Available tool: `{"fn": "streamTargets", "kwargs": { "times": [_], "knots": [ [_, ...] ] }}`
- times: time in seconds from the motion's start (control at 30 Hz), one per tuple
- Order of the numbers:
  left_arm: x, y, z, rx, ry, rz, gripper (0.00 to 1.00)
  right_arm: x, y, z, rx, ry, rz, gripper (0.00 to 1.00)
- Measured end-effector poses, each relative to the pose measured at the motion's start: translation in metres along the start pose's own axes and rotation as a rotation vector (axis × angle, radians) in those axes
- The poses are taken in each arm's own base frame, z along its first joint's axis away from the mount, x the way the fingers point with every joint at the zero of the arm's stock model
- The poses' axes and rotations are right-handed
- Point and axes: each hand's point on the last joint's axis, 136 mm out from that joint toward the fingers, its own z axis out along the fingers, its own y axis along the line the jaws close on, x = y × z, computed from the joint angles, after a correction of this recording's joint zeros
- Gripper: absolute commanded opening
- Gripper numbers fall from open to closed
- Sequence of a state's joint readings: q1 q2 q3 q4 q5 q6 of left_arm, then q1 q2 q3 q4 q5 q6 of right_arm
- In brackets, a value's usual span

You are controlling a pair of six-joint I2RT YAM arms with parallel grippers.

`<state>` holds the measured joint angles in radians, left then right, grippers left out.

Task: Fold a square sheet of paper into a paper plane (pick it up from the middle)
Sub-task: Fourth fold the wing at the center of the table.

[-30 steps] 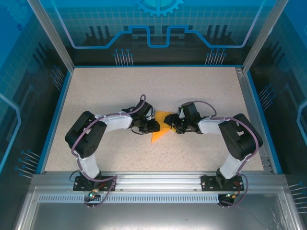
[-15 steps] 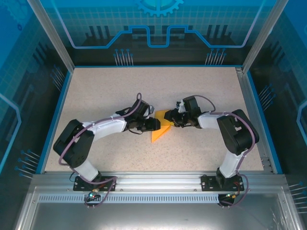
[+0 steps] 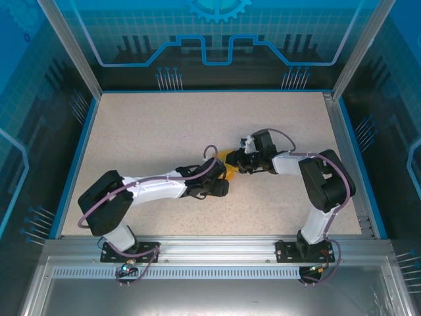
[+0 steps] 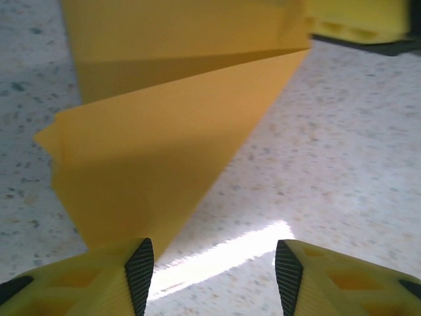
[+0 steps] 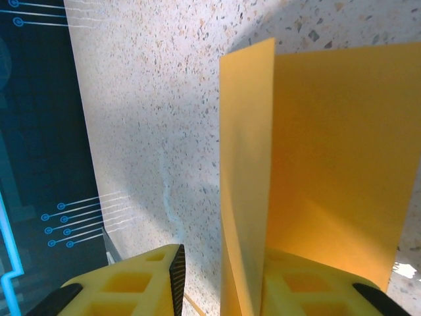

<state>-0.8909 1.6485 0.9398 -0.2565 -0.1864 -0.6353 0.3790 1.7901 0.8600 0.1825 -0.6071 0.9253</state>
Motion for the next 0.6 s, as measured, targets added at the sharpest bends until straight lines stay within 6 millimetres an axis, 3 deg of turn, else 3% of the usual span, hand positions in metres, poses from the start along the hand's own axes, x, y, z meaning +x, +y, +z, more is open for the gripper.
{"fn": "streamTargets", "kwargs": {
  "times": [0.6],
  "knots": [
    [0.007, 0.018, 0.021, -0.166, -0.041, 0.059, 0.45, -0.003, 0.007, 0.0, -0.015, 0.006, -0.009, 0.32]
  ]
}}
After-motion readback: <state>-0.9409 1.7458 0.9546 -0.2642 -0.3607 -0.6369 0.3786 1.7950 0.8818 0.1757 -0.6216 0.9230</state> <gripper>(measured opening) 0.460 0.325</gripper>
